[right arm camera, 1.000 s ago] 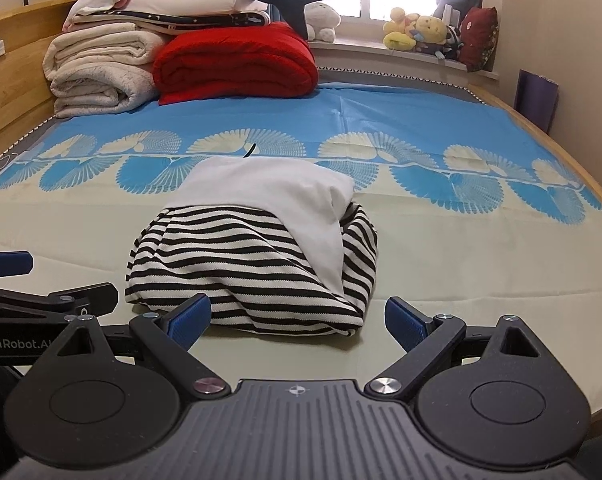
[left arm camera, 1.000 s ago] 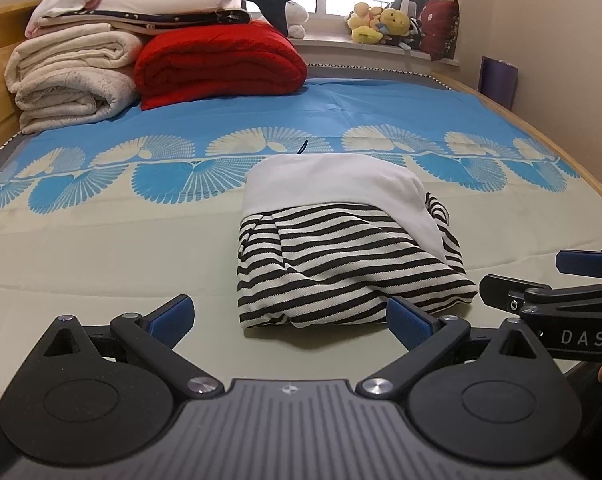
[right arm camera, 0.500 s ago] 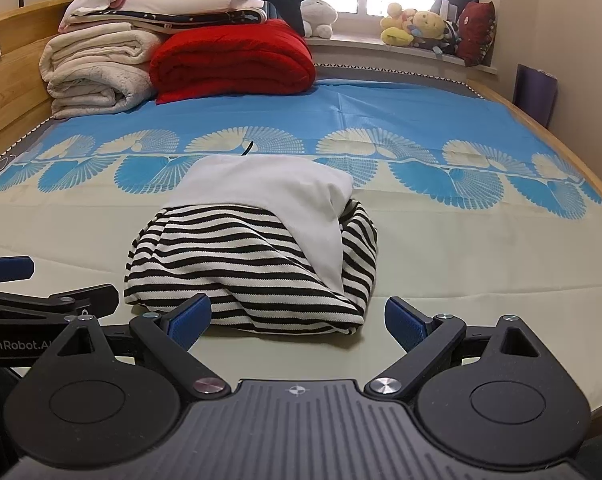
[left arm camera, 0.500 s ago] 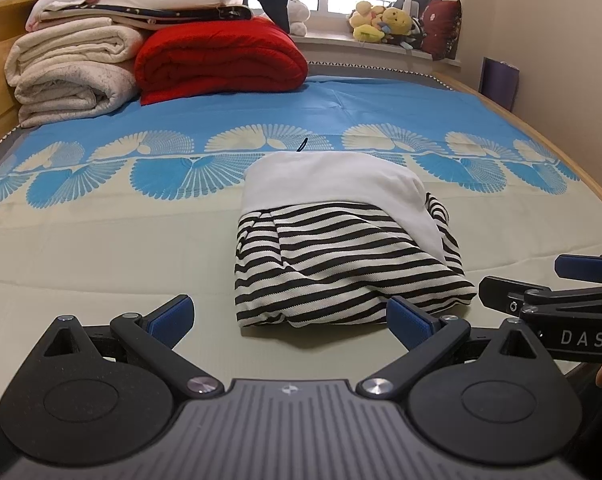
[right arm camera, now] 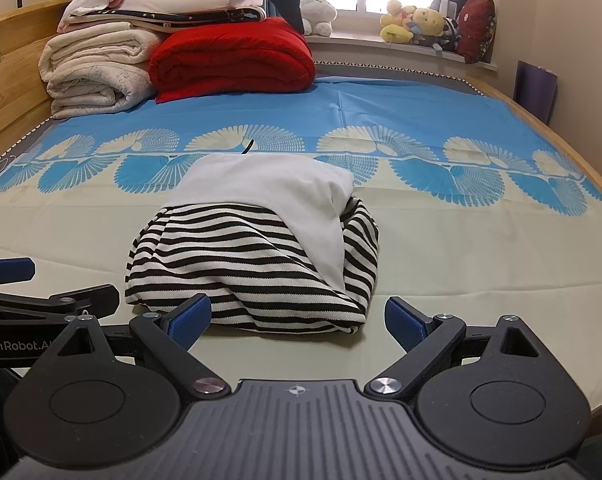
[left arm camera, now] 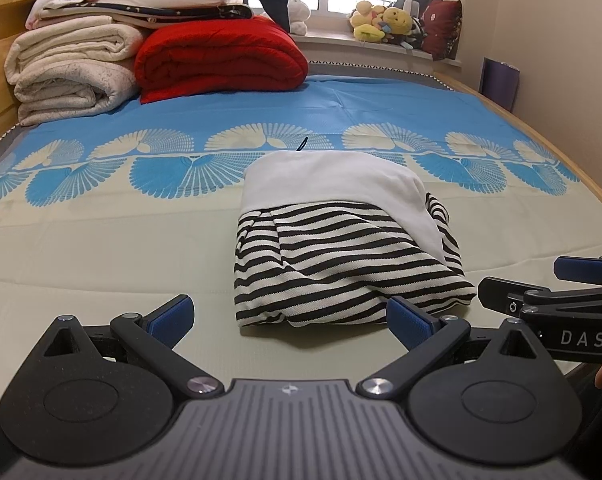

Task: Fold small clothes

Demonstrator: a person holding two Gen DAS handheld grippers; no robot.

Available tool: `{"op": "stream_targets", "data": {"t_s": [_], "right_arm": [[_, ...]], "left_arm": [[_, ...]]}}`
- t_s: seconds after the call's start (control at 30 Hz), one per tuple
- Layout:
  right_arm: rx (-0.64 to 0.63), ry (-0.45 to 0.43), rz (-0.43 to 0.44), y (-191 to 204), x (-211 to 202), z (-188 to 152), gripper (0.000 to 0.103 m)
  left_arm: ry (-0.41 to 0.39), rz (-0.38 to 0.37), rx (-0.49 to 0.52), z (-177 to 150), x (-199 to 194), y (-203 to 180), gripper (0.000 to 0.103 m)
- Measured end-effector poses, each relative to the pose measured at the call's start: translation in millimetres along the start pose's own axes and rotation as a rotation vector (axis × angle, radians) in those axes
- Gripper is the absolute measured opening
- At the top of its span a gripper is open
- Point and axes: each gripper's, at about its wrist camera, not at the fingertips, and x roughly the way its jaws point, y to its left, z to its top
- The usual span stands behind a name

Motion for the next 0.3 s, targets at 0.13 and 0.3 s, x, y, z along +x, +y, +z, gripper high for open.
{"op": "stream_targets", "data": {"t_s": [0.13,0.3], "right_arm": [[0.004,0.003,-0.002,2.5,1.4,-0.4,0.094],[0.004,0.004,-0.002,2.1,1.4,-0.4,0.094]], "left_arm": [[0.001,0.000,-0.001,-0.1,0.4,-0.6,0.102],[0.002,0.000,-0.003,-0.5,1.2,-1.3,0.102]]}}
